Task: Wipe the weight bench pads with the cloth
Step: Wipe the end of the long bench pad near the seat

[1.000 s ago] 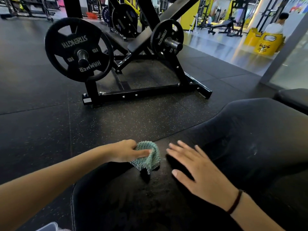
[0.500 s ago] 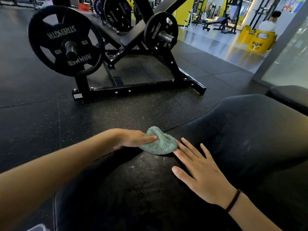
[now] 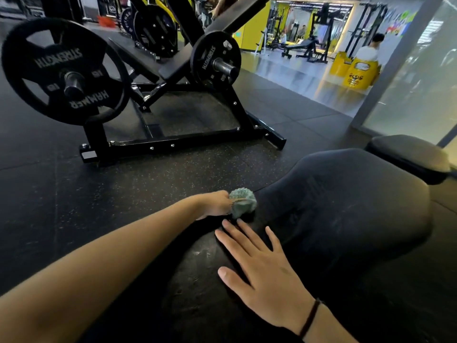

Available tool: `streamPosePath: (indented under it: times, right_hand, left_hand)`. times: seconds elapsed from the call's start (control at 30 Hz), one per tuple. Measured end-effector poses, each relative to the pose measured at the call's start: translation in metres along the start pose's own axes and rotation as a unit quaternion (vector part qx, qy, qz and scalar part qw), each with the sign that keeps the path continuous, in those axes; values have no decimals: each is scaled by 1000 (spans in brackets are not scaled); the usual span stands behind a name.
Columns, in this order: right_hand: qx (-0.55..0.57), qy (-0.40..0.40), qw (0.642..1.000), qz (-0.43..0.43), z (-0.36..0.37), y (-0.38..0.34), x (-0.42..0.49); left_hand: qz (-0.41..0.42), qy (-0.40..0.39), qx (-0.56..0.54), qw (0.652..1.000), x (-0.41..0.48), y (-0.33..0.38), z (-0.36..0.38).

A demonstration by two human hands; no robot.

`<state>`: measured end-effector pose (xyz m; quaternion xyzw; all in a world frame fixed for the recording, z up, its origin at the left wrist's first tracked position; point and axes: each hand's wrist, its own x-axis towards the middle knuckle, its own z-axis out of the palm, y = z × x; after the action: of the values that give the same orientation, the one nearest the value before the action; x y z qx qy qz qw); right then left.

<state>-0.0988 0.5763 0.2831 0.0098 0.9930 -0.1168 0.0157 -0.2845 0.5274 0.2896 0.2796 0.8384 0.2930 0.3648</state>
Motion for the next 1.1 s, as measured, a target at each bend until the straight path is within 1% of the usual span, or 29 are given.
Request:
streamPosePath:
  times: [0.07, 0.13, 0.23, 0.33, 0.4, 0.47, 0.53, 0.63, 0.7, 0.77, 0.83, 0.9, 0.93, 1.0, 1.07, 1.1]
  right_hand:
    - [-3, 4, 1000, -2, 0, 1, 0]
    - [-7, 11, 1000, -6, 0, 2, 0]
    - [-8, 11, 1000, -7, 1, 4, -1]
    - [6, 8, 999, -34, 0, 5, 0]
    - [35, -16, 997, -60, -8, 14, 0]
    - [50, -25, 995, -84, -21, 40, -2]
    - [5, -18, 996, -92, -38, 83, -4]
    - [-65, -67, 993, -76, -59, 151, 6]
    - [-84, -79, 990, -75, -65, 180, 19]
    - [-82, -68, 991, -81, -62, 195, 28]
    - [-76, -36, 992, -96, -55, 199, 30]
    - [-52, 0, 992, -114, -47, 202, 30]
    - [-40, 15, 992, -119, -44, 205, 30]
    - [-34, 30, 991, -122, -41, 209, 32]
    - [-40, 26, 992, -118, -41, 211, 32]
    - [-50, 29, 992, -113, -41, 210, 32]
  left_hand:
    - [8, 11, 44, 999, 12, 22, 5]
    - [17, 9, 95, 995, 15, 26, 6]
    - [24, -3, 145, 989, -4, 2, -4]
    - [-16, -18, 176, 984, -40, -34, -22]
    - [-51, -13, 206, 977, -63, -49, -29]
    - [-58, -14, 200, 978, -67, -44, -27]
    - [-35, 6, 168, 985, -50, -20, -14]
    - [-3, 51, 168, 984, 1, 22, 6]
    - [7, 70, 143, 987, 37, 48, 17]
    - [23, 78, 143, 986, 69, 71, 27]
    - [17, 88, 157, 983, 99, 90, 34]
    - [-11, 92, 113, 989, 118, 105, 39]
    - [-20, 88, 94, 991, 121, 111, 41]
    - [-22, 85, 115, 990, 114, 115, 41]
    - [-34, 84, 115, 989, 95, 105, 34]
    - [-40, 80, 133, 987, 82, 94, 30]
